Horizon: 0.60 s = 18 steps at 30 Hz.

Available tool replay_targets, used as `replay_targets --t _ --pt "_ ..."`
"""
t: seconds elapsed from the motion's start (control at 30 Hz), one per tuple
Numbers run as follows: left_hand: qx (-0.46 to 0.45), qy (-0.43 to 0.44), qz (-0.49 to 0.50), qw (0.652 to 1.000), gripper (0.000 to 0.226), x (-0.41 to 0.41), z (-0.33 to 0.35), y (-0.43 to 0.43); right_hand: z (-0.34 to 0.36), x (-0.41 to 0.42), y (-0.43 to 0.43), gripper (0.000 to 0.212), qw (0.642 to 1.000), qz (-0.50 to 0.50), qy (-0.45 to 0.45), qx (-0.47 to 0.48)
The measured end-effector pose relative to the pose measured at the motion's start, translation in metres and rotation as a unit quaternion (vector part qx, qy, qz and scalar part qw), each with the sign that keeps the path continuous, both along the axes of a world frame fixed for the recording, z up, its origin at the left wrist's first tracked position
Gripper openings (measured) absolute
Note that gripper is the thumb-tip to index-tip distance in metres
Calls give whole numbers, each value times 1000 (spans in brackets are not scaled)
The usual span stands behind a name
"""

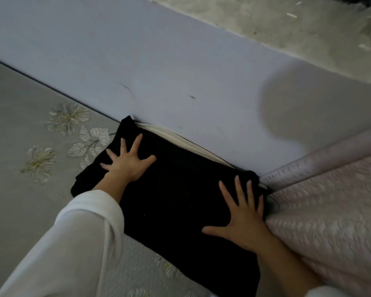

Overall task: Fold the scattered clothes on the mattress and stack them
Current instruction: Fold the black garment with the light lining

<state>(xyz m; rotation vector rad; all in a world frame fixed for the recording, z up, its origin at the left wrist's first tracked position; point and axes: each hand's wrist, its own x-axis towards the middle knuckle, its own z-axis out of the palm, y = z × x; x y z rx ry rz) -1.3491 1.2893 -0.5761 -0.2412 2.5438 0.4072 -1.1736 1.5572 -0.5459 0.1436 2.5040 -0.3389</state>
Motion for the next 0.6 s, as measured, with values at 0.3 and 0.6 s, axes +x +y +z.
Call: replay_targets --t 0.3,0.6 --pt "-8 89 13 996 71 56 36 9 15 9 -22 109 995 -43 43 -77" --pt "-1 79 122 989 78 143 13 25 -12 31 -59 111 992 116 26 -51"
